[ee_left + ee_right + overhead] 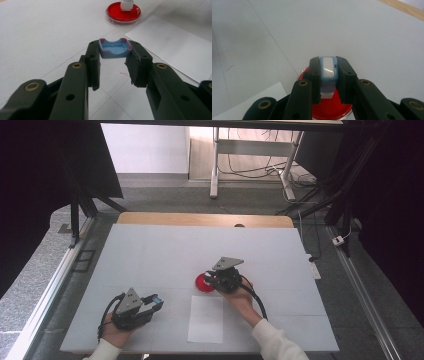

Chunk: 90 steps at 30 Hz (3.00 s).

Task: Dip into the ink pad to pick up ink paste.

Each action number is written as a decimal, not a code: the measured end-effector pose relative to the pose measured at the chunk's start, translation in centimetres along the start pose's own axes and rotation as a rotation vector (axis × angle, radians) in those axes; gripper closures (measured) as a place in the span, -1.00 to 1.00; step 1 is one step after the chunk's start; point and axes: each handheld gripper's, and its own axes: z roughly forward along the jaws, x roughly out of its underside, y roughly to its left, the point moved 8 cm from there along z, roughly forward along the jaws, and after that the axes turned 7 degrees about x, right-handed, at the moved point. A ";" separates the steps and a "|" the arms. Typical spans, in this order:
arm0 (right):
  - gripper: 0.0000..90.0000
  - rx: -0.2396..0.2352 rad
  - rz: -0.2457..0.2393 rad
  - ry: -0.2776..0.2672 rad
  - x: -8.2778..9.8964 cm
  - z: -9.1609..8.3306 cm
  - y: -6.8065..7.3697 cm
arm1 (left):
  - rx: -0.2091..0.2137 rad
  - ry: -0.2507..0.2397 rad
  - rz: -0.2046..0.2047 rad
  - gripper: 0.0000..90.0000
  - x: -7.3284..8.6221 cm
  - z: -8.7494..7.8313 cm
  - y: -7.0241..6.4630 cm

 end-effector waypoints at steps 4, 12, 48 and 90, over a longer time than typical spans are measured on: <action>0.66 0.000 0.001 0.011 0.2 0.2 0.0 | -0.001 0.000 -0.001 0.44 0.0 0.0 0.0; 0.66 -0.001 -0.003 0.017 0.3 0.4 0.0 | -0.003 0.002 0.001 0.44 0.0 0.0 0.0; 0.66 0.002 0.017 0.011 0.2 0.1 -0.1 | -0.003 0.001 0.002 0.44 0.0 0.0 0.0; 0.66 -0.018 0.060 -0.106 -1.7 -3.2 -0.5 | -0.010 -0.003 0.001 0.44 0.0 0.0 0.1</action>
